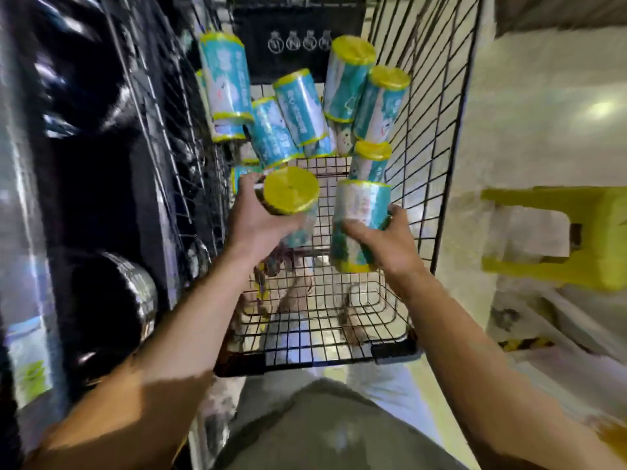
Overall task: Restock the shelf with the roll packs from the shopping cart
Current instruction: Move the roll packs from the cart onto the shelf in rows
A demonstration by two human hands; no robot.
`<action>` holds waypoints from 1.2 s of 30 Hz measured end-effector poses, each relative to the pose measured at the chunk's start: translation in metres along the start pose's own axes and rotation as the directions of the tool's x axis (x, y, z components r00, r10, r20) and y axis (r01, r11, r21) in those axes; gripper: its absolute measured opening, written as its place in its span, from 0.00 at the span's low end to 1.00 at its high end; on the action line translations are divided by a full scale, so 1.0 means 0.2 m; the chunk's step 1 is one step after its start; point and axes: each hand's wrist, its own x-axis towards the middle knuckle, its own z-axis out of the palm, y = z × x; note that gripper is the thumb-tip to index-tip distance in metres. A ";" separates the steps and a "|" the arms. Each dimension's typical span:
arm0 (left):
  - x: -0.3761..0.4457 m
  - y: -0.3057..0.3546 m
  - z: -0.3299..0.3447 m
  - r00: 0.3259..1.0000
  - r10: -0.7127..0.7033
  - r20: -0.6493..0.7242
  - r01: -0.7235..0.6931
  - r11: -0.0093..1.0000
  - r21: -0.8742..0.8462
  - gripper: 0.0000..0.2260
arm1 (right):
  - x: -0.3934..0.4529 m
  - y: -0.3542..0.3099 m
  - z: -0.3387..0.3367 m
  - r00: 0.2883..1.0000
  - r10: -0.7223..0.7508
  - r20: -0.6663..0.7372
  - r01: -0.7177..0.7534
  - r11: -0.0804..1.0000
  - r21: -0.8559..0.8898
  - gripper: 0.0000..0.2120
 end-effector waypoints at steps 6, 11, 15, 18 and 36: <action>-0.48 0.23 -0.16 0.999 0.002 0.043 0.014 0.928 -0.371 0.27 | -0.37 -0.12 -0.18 0.964 -0.118 0.239 0.064 0.973 0.223 0.27; -0.89 0.35 -0.09 0.999 -0.009 -0.040 -0.018 0.784 -0.620 0.05 | -0.59 -0.10 -0.34 0.899 -0.270 0.345 0.169 0.940 0.297 0.20; -1.21 0.37 0.01 0.981 -0.067 -0.180 -0.082 0.704 -0.706 0.06 | -0.74 -0.01 -0.43 0.869 -0.290 0.400 0.164 0.933 0.321 0.29; -1.41 0.35 0.08 0.961 -0.140 -0.238 -0.088 0.661 -0.745 0.10 | -0.88 0.04 -0.47 0.845 -0.302 0.441 0.159 0.930 0.332 0.33; -2.20 -0.09 -0.02 0.848 -0.168 -0.502 -0.385 0.454 -0.803 0.12 | -1.53 0.25 -0.26 0.680 -0.277 0.679 0.202 0.961 0.190 0.17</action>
